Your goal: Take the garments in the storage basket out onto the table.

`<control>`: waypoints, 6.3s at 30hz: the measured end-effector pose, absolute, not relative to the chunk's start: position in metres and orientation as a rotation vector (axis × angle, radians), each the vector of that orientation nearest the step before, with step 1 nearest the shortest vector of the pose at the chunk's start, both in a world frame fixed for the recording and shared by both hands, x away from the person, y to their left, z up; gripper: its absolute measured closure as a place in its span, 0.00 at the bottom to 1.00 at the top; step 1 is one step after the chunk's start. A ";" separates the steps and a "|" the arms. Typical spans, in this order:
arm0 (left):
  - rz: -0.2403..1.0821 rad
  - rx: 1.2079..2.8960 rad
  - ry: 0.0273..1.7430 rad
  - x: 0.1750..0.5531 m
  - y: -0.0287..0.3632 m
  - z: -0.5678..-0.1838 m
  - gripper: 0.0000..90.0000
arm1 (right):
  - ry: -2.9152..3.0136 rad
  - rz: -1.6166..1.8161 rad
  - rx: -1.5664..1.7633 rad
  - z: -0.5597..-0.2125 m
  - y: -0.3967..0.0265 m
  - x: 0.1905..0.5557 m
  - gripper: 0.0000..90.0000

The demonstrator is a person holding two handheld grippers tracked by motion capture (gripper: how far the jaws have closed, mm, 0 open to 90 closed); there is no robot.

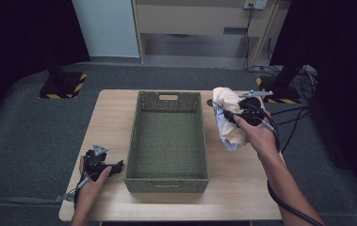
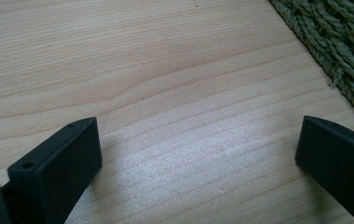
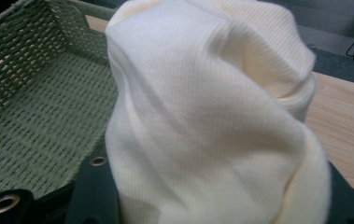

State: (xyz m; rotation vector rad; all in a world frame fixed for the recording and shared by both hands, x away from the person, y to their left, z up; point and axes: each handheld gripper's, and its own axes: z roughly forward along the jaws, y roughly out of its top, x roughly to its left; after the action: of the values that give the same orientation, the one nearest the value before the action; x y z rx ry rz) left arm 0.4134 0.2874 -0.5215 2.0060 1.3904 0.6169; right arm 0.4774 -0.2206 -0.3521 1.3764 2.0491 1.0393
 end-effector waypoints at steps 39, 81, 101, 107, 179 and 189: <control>0.617 2.006 1.391 0.413 0.287 -0.521 0.00 | 2.036 0.960 1.556 -0.423 -0.242 0.534 0.53; 0.617 2.006 1.390 0.413 0.287 -0.521 0.00 | 2.071 0.864 1.663 -0.486 -0.244 0.558 0.51; 0.616 2.005 1.392 0.413 0.287 -0.521 0.00 | 2.056 0.954 1.661 -0.490 -0.246 0.554 0.24; 0.616 2.005 1.392 0.413 0.287 -0.521 0.00 | 2.044 0.976 1.612 -0.481 -0.245 0.546 0.09; 0.616 2.006 1.392 0.413 0.287 -0.521 0.00 | 2.162 1.009 1.411 -0.517 -0.210 0.370 0.03; 0.616 2.006 1.392 0.413 0.287 -0.521 0.00 | 2.159 0.980 1.394 -0.532 -0.205 0.366 0.01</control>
State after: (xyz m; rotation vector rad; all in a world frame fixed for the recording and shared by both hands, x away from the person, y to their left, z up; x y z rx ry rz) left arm 0.4134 0.2874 -0.5214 2.0056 1.3919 0.6163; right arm 0.3661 -0.2055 -0.5319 1.3936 2.1592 0.9799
